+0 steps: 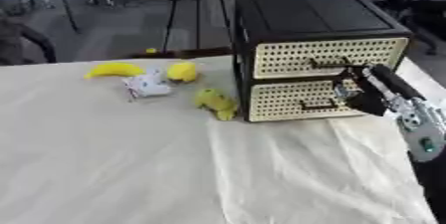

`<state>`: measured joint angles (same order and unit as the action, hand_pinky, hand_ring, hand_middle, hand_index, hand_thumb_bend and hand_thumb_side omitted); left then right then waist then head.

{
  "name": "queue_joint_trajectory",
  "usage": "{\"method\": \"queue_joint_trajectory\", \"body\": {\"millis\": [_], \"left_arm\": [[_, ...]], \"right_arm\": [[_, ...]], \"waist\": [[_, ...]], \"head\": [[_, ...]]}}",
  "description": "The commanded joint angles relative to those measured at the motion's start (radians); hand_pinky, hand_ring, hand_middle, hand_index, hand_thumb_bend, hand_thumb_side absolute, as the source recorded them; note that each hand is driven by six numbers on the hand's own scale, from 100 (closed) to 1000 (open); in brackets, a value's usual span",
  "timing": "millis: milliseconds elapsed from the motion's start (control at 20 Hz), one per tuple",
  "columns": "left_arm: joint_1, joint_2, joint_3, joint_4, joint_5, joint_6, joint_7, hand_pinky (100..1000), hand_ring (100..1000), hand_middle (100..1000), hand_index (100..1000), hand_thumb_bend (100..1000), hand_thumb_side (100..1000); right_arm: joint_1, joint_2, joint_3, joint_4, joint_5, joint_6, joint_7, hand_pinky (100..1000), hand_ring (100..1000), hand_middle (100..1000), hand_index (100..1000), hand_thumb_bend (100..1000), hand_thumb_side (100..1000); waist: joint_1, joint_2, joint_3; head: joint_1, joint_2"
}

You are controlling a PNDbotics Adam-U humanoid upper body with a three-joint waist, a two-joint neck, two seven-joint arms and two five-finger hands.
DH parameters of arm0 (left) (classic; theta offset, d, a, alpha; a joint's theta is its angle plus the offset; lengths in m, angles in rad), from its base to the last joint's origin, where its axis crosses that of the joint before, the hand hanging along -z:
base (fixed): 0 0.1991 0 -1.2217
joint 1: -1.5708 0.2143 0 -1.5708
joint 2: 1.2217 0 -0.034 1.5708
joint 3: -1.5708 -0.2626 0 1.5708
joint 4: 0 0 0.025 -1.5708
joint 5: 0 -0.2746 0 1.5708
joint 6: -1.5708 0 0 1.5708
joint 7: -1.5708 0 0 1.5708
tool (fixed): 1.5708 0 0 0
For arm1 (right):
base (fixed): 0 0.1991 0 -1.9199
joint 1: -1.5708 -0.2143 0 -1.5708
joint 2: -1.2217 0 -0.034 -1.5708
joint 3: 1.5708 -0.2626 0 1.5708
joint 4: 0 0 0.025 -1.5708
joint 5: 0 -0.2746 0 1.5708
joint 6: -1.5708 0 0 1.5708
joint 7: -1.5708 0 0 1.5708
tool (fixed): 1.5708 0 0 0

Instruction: Pick up objects from table and place into drawer.

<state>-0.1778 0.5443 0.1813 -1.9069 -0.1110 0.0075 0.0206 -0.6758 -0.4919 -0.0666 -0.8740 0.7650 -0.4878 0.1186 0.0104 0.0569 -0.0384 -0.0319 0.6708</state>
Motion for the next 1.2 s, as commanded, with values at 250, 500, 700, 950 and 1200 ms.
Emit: {"method": "queue_joint_trajectory", "body": {"millis": [250, 500, 700, 950, 1200], "left_arm": [[-0.02, 0.01, 0.003, -0.015, 0.003, -0.002, -0.003, 647, 487, 570, 721, 481, 845], [-0.021, 0.009, 0.002, -0.016, 0.004, -0.002, -0.004, 647, 487, 570, 721, 481, 846], [-0.022, 0.008, 0.002, -0.016, 0.004, -0.002, -0.004, 647, 486, 570, 721, 481, 845], [-0.022, 0.008, 0.002, -0.016, 0.004, -0.001, -0.004, 647, 486, 569, 721, 482, 844], [-0.021, 0.008, 0.003, -0.016, 0.005, -0.001, -0.004, 647, 486, 569, 721, 483, 845]], "right_arm": [[-0.071, 0.0, -0.003, 0.112, 0.079, -0.003, -0.03, 100, 100, 109, 656, 100, 773], [-0.086, 0.018, -0.006, 0.148, 0.105, -0.012, -0.042, 100, 100, 109, 654, 100, 783], [-0.083, 0.032, 0.0, 0.145, 0.114, -0.031, -0.035, 100, 100, 108, 653, 100, 790], [-0.071, 0.042, 0.013, 0.127, 0.117, -0.048, -0.009, 100, 100, 105, 637, 100, 813], [-0.053, 0.045, 0.024, 0.123, 0.136, -0.058, 0.022, 100, 100, 100, 615, 100, 845]], "waist": [[0.001, -0.003, 0.009], [0.003, 0.0, 0.013], [0.004, 0.0, 0.014], [0.003, -0.002, 0.013], [0.002, -0.004, 0.012]], "head": [[-0.009, -0.011], [-0.012, -0.012], [-0.012, -0.013], [-0.012, -0.013], [-0.011, -0.015]]}}
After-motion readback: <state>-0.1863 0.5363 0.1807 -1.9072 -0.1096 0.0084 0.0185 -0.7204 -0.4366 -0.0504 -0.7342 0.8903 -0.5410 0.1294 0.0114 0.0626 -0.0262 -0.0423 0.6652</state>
